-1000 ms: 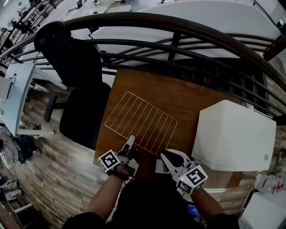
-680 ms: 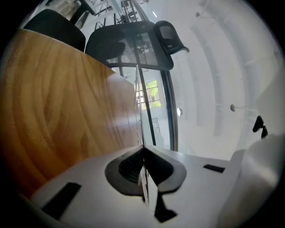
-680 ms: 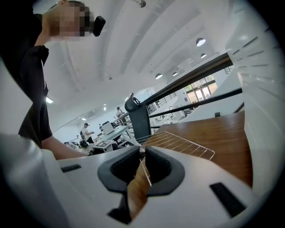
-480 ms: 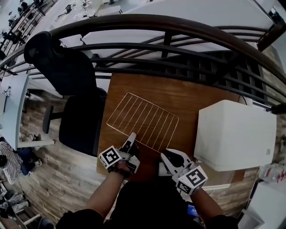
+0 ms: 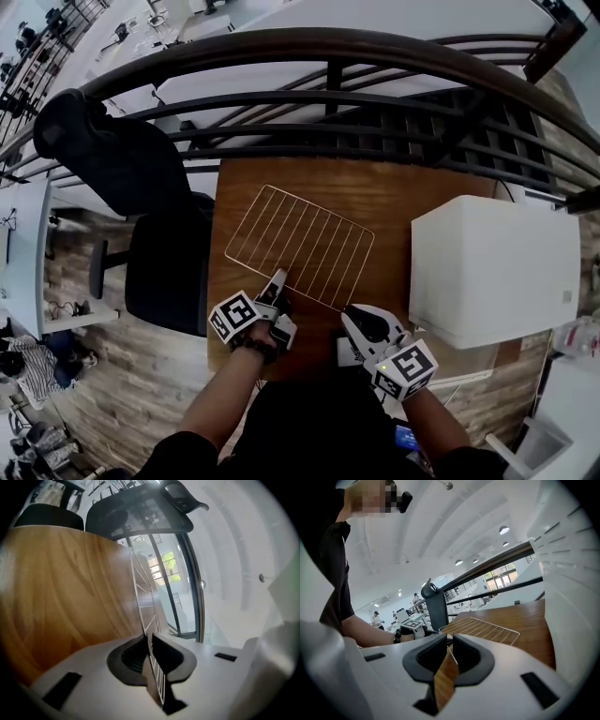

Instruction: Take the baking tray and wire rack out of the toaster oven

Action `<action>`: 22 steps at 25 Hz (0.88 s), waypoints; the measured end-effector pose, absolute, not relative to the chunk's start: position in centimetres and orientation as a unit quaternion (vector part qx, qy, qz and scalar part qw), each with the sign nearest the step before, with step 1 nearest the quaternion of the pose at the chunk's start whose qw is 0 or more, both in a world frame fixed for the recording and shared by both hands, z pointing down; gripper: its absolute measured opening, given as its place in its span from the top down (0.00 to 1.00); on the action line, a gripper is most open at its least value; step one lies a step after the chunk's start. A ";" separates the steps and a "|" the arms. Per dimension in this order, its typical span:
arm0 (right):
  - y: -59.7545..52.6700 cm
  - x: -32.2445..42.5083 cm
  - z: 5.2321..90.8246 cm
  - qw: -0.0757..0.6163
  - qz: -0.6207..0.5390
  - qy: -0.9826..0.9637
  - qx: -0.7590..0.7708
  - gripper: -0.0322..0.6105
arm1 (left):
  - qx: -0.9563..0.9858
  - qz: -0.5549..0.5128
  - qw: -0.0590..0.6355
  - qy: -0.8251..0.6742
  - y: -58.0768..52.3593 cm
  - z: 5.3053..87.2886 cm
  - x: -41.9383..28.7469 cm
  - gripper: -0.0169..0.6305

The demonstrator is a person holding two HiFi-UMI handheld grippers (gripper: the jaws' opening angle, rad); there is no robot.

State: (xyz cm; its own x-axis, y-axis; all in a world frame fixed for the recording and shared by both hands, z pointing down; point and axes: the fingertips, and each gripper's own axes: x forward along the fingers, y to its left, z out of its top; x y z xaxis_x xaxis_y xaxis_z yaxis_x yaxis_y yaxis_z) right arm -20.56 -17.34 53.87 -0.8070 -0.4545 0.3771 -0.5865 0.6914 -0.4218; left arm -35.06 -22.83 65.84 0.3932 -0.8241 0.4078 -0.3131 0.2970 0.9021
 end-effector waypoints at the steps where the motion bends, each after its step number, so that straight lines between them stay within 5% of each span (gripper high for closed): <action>1: -17.6 -20.4 54.1 0.128 0.271 -0.911 0.284 0.89 | 0.559 -0.200 0.621 -0.512 -23.2 65.8 -34.7 0.94; 5: -17.8 -20.9 54.6 0.134 0.269 -0.911 0.284 0.89 | 0.573 -0.187 0.614 -0.510 -24.2 65.7 -33.9 0.91; 12: -16.5 -21.0 53.9 0.125 0.296 -0.900 0.295 0.89 | 0.633 -0.114 0.598 -0.478 -24.2 64.5 -32.6 0.55; 18: -15.7 -19.8 54.5 0.127 0.306 -0.894 0.303 0.89 | 0.704 0.072 0.566 -0.423 -22.5 65.5 -29.6 0.35; 22: -15.6 -19.8 53.9 0.104 0.336 -0.886 0.302 0.89 | 0.736 0.224 0.519 -0.373 -20.2 66.6 -28.4 0.31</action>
State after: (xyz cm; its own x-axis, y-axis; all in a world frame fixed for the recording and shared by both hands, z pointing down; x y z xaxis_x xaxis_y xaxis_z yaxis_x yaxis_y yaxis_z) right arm -19.78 -15.57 53.86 -0.7964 -0.4645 0.3872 -0.6044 0.5917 -0.5334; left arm -28.44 -20.23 66.58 0.6206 -0.3169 0.7173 -0.7820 -0.1831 0.5957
